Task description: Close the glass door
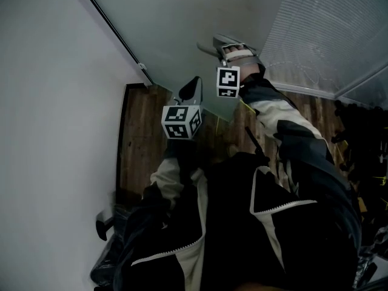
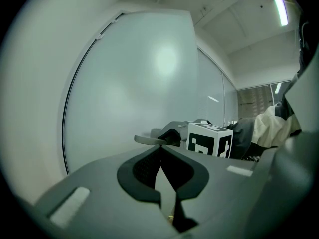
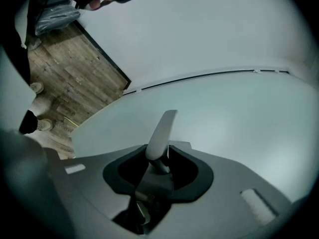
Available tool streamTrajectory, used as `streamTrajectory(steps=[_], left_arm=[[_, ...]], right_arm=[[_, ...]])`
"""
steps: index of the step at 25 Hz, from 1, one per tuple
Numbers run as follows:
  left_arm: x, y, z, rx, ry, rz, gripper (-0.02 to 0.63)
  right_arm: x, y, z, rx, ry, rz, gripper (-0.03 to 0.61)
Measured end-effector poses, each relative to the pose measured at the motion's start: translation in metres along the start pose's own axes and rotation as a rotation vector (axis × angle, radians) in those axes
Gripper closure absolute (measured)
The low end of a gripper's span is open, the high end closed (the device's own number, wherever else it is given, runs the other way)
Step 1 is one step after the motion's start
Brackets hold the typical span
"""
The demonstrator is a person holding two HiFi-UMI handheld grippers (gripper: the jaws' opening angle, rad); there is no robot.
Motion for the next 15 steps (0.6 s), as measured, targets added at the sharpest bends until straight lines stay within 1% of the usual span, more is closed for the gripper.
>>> streamTrajectory(steps=[9,15], left_arm=[[-0.074,-0.027,-0.020,-0.013,-0.011,-0.028,0.610],[-0.113,-0.044,-0.027,-0.012,-0.011,-0.046,0.611]], right_arm=[[-0.041,-0.022,0.050,0.021,-0.052,-0.003,0.445],[-0.075,-0.042,0.088,0.051,-0.043,-0.007,0.445]])
Point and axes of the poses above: the fingertips, and each gripper's own axes: x backward along the fingers, y to its left, z out of its underside, the point moved 3 cm from there along x, backward along the fingers, and after that the axes turned 5 degrees about -z, right-handed, at the moved point
